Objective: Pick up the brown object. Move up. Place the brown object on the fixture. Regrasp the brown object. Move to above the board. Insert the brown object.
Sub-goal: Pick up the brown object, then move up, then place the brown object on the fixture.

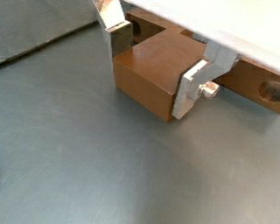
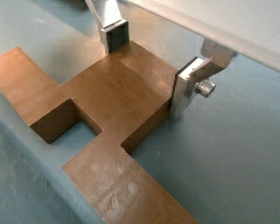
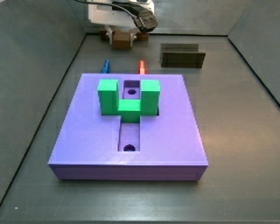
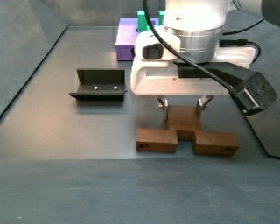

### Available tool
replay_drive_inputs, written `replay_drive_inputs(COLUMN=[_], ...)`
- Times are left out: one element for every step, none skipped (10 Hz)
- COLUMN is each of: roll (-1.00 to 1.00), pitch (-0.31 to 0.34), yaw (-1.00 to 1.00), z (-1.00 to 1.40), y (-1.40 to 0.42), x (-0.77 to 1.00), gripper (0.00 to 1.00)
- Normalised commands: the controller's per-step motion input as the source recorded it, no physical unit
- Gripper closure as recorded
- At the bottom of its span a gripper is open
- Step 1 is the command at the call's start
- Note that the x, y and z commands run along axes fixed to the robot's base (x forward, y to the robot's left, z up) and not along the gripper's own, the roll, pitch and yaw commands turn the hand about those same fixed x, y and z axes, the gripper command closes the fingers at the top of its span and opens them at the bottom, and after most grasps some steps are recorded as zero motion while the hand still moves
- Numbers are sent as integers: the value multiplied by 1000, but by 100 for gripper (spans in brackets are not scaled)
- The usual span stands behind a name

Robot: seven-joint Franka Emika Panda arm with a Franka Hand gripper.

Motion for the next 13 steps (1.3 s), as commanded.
replay_drive_inputs(roll=[0,0,0,0,0,0,0,0,0,0,1,14,-20], pitch=[0,0,0,0,0,0,0,0,0,0,42,37,0], yaw=[0,0,0,0,0,0,0,0,0,0,19,10,0], z=[0,0,0,0,0,0,0,0,0,833,742,605,0], y=[0,0,0,0,0,0,0,0,0,0,32,30,0], x=[0,0,0,0,0,0,0,0,0,0,-88,-103,0], gripper=[100,100,100,100,100,100,100,100,100,100,100,100,100])
